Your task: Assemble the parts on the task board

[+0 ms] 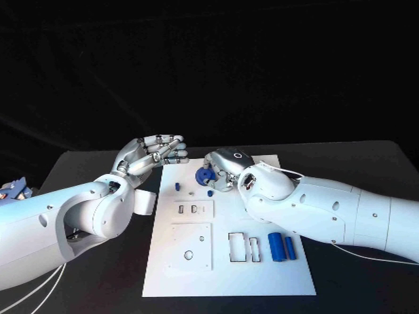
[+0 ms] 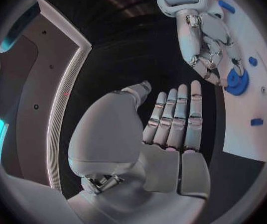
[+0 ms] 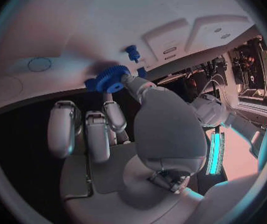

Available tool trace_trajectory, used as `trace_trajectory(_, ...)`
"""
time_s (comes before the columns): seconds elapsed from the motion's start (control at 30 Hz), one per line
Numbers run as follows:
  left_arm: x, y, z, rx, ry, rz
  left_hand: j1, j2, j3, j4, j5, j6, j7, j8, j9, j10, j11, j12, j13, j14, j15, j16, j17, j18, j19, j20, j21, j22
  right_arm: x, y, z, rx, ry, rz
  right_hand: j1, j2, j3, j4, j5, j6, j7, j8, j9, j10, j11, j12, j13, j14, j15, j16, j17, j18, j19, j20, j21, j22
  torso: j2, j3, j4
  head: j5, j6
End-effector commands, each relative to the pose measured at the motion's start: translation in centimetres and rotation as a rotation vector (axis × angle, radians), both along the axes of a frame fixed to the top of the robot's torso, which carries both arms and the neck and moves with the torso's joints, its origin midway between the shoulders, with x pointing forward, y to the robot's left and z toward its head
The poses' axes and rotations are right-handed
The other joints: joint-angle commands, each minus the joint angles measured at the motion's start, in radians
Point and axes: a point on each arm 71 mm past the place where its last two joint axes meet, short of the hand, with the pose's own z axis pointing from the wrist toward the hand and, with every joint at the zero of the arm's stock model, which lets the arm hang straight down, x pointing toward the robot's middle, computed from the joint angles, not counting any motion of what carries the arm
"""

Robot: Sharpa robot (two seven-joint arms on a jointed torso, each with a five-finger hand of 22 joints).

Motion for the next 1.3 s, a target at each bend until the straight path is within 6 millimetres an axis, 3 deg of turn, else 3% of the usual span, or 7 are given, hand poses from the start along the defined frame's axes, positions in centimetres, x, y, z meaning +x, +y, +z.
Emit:
trace_trajectory(0.03,-0.04,-0.25,0.15,-0.012,-0.010,-0.020,0.006,0.000,0.004,-0.002,0.002,0.001,0.037,-0.007,0.000,0.007,-0.001,-0.007,0.000,-0.006,0.002,-0.005,0.002,0.004,0.004,0.000,-0.003,-0.001,0.07,0.07,-0.22,-0.006,-0.008,-0.003,0.000,0.007,0.008,0.001,0.003,0.016,-0.019,0.023,0.017,0.002,0.005,0.001,-0.001,0.086,-0.008,0.004,0.174,-0.017,0.001,-0.005,-0.001,-0.002,0.000,-0.0002,-0.0005,0.001,0.000)
trace_trajectory(0.47,-0.03,-0.26,0.15,-0.012,-0.009,-0.020,0.006,0.000,0.004,-0.002,0.002,0.001,0.037,-0.007,0.000,0.007,-0.001,-0.007,0.000,-0.006,0.002,-0.005,0.002,0.004,0.004,0.000,-0.003,-0.001,0.32,0.49,-0.38,-0.018,0.002,-0.004,-0.015,-0.004,0.017,0.006,-0.020,-0.023,-0.001,-0.010,0.004,-0.014,0.020,-0.012,-0.013,0.085,0.005,0.003,0.172,-0.015,-0.005,0.005,-0.010,-0.010,0.000,-0.0005,0.0000,0.004,0.000)
trace_trajectory(0.97,-0.01,-0.24,0.13,-0.011,-0.007,-0.021,0.006,0.000,0.004,-0.002,0.002,0.001,0.037,-0.007,0.000,0.007,-0.001,-0.007,0.000,-0.006,0.002,-0.005,0.002,0.004,0.004,0.000,-0.003,-0.001,0.50,0.64,-0.23,-0.005,-0.012,-0.017,-0.015,-0.003,0.021,0.006,-0.021,-0.028,0.001,-0.015,0.002,-0.018,0.023,-0.014,-0.016,0.085,0.007,0.003,0.174,-0.015,-0.005,0.007,-0.010,-0.009,0.000,0.0001,-0.0008,0.005,0.000)
trace_trajectory(1.3,-0.02,-0.22,0.13,-0.011,-0.006,-0.021,0.005,0.000,0.006,-0.004,0.002,0.001,0.037,-0.008,0.000,0.008,-0.001,-0.010,0.000,-0.007,0.002,-0.005,0.003,0.004,0.003,0.000,-0.004,-0.002,0.65,0.60,-0.13,0.002,-0.020,-0.025,-0.024,-0.012,0.024,0.009,-0.025,-0.055,0.014,-0.042,-0.008,-0.037,0.034,-0.028,-0.031,0.085,0.016,0.003,0.172,-0.014,-0.008,0.016,-0.016,-0.013,-0.001,0.0007,-0.0016,0.006,0.000)
